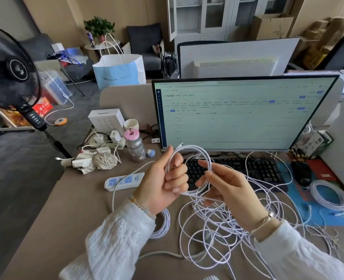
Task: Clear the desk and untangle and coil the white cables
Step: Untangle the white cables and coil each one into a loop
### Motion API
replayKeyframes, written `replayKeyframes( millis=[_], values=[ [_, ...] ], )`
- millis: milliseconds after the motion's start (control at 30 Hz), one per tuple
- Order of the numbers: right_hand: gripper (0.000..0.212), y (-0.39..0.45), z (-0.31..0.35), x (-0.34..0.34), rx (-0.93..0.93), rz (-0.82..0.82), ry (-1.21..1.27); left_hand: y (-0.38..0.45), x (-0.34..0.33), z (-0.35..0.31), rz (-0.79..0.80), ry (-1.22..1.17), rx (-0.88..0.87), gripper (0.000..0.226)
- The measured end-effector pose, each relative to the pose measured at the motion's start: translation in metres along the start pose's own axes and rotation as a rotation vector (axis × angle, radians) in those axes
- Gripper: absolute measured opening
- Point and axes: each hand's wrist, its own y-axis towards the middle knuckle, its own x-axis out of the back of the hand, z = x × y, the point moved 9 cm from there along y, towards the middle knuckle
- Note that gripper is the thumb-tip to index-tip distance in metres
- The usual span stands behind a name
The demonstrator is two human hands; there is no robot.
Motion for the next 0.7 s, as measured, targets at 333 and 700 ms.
replayKeyframes(
  millis=[333, 700],
  values=[
    [0.035, 0.007, -0.012, 0.017, -0.118, 0.163, -0.016, -0.004, 0.009, 0.002, 0.005, -0.038, 0.118, 0.033],
    [0.052, 0.008, -0.017, -0.012, -0.327, 0.327, 0.275, -0.009, 0.007, 0.023, 0.085, 0.196, 0.276, 0.030]
  ],
)
